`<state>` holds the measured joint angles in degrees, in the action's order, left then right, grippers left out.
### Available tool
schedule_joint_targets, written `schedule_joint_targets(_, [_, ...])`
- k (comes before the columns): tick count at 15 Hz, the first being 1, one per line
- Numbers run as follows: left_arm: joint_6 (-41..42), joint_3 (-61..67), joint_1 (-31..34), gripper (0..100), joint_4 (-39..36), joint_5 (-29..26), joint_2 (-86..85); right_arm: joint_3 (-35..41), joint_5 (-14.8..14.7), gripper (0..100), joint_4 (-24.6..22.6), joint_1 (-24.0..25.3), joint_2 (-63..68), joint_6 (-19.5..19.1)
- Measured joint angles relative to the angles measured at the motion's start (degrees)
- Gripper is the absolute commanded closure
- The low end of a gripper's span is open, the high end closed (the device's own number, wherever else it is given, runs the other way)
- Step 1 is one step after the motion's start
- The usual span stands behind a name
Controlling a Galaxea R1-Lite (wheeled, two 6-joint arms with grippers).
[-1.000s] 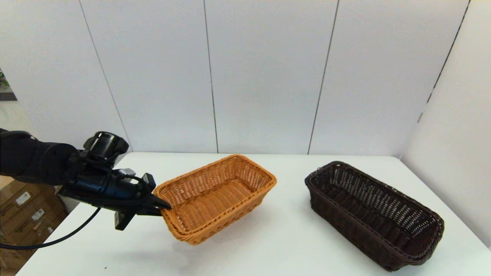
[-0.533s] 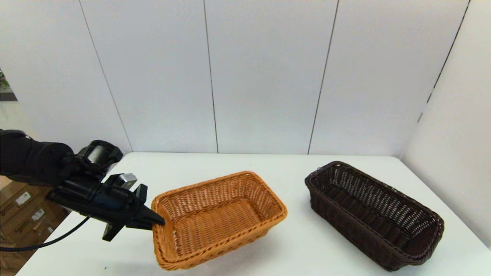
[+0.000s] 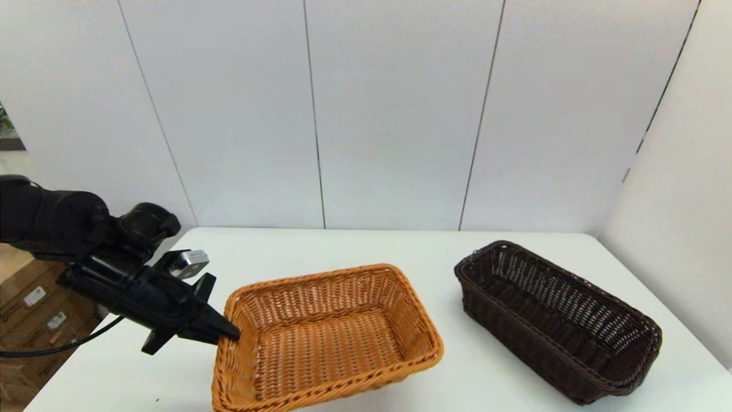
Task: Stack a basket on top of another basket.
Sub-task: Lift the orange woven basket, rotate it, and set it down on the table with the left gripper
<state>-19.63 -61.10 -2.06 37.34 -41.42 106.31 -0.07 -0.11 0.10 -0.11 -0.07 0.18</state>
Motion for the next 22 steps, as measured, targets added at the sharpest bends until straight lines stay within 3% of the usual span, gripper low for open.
schedule_joint_targets(6, [11.23, -8.55, -0.13, 100, 11.23, -1.85, 2.73, 0.00, 0.01, 0, 0.00, -0.02, 0.00, 0.00])
schedule_joint_targets(22, [20.61, -12.61, -0.66, 100, 11.30, -4.90, 12.79, 0.00, 0.00, 0, 0.00, -0.02, 0.00, 0.00])
